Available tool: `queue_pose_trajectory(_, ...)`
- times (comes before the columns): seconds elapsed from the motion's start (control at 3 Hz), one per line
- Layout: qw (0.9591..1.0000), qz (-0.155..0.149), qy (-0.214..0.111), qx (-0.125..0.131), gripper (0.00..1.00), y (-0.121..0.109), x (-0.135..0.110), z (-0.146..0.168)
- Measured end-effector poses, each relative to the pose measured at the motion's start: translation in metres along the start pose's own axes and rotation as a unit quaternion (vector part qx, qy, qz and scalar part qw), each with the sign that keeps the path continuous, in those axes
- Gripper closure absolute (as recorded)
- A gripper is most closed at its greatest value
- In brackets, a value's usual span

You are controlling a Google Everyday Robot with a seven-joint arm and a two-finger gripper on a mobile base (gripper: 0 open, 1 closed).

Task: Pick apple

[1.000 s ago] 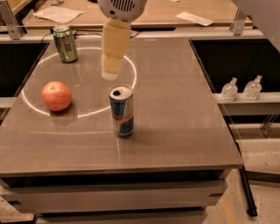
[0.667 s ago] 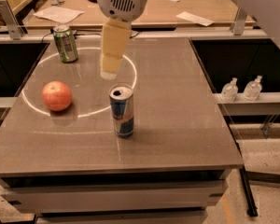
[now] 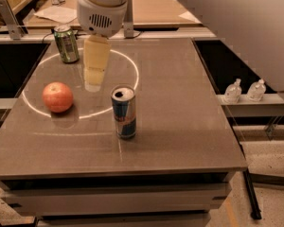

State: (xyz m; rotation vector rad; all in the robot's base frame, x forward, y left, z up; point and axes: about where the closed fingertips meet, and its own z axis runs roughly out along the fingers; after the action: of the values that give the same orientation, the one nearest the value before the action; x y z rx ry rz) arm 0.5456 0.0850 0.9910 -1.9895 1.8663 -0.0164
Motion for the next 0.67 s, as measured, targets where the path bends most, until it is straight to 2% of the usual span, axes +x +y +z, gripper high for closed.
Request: queue_pose_trajectory(0.67,0.9967,-0.048,0.001,-0.065,0.0,0.023,-0.028,0.045)
